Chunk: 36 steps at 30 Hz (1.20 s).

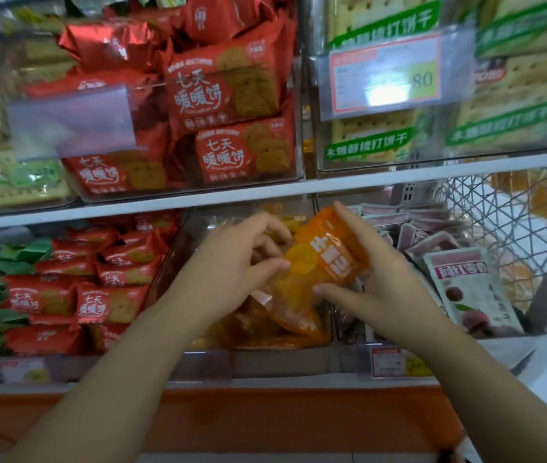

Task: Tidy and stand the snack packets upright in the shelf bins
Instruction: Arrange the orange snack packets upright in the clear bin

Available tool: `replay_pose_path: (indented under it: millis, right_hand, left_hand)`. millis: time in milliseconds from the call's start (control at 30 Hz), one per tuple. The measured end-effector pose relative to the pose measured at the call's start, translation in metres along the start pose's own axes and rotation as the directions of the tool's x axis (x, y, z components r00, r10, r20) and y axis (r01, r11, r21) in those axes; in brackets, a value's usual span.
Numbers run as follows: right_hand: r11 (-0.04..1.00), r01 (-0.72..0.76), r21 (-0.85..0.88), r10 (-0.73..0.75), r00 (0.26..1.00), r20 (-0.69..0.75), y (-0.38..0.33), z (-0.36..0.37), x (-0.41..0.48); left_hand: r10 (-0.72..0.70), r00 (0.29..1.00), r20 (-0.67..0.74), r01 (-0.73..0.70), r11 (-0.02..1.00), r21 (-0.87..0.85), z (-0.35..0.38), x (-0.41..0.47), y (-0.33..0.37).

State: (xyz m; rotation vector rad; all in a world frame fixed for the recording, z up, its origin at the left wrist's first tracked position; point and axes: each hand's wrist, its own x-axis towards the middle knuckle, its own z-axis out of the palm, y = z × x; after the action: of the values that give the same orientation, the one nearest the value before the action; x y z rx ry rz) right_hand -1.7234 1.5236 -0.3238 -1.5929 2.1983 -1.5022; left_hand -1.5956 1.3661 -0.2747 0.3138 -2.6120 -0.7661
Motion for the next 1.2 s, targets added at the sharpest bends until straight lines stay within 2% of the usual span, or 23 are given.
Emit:
replay_pose_path:
  millis: [67, 133, 200, 267, 333, 367, 433, 467, 567, 633, 700, 933, 1000, 1200]
  right_hand:
    - [1.000, 0.008, -0.004, -0.008, 0.996, -0.087, -0.003, -0.005, -0.002]
    - [0.997, 0.030, -0.070, -0.038, 0.993, -0.109, -0.002, -0.010, -0.002]
    - [0.985, 0.038, -0.167, -0.042, 0.999, -0.022, 0.000, -0.012, -0.002]
    - [0.977, -0.011, -0.212, 0.035, 0.993, 0.109, 0.006, -0.012, -0.004]
    - [0.968, -0.075, -0.238, 0.128, 0.968, 0.215, 0.011, -0.014, -0.007]
    - [0.967, -0.107, -0.231, 0.162, 0.959, 0.233, 0.013, -0.017, -0.007]
    - [0.973, -0.187, -0.137, 0.211, 0.959, 0.191, 0.017, -0.025, -0.009]
    - [0.971, -0.230, -0.069, 0.238, 0.961, 0.139, 0.019, -0.029, -0.009]
    - [0.941, -0.322, 0.107, 0.331, 0.941, -0.075, 0.027, -0.037, -0.007]
    - [0.907, -0.367, 0.206, 0.399, 0.907, -0.137, 0.032, -0.038, -0.006]
    - [0.878, -0.400, 0.265, 0.444, 0.886, -0.133, 0.034, -0.036, -0.004]
    - [0.870, -0.428, 0.244, 0.459, 0.884, -0.086, 0.035, -0.028, 0.000]
    - [0.864, -0.428, 0.267, 0.465, 0.880, -0.096, 0.033, -0.028, 0.000]
    - [0.852, -0.442, 0.280, 0.480, 0.873, -0.082, 0.031, -0.023, 0.000]
  left_hand:
    - [0.062, 0.998, 0.003, -0.062, 0.996, 0.068, 0.004, 0.001, 0.006]
    - [0.133, 0.991, 0.016, -0.134, 0.982, 0.134, 0.009, 0.004, 0.011]
    - [0.202, 0.979, 0.028, -0.204, 0.966, 0.160, 0.015, 0.007, 0.016]
    - [0.218, 0.975, 0.040, -0.221, 0.958, 0.180, 0.023, 0.007, 0.018]
    - [0.140, 0.990, 0.001, -0.139, 0.982, 0.130, 0.026, 0.008, 0.014]
    - [0.070, 0.995, -0.064, -0.064, 0.994, 0.090, 0.024, 0.010, 0.007]
    - [-0.097, 0.972, -0.215, 0.112, 0.992, 0.057, 0.018, 0.015, -0.017]
    - [-0.183, 0.955, -0.234, 0.207, 0.975, 0.084, 0.016, 0.017, -0.031]
    - [-0.428, 0.902, -0.063, 0.427, 0.858, 0.287, 0.020, 0.018, -0.067]
    - [-0.493, 0.870, 0.012, 0.448, 0.800, 0.400, 0.029, 0.019, -0.074]
    - [-0.487, 0.873, 0.012, 0.420, 0.764, 0.491, 0.036, 0.023, -0.070]
    - [-0.492, 0.868, -0.067, 0.407, 0.627, 0.664, 0.046, 0.033, -0.059]
    - [-0.505, 0.860, -0.074, 0.424, 0.625, 0.656, 0.048, 0.035, -0.059]
    - [-0.574, 0.819, 0.004, 0.512, 0.733, 0.448, 0.046, 0.038, -0.049]
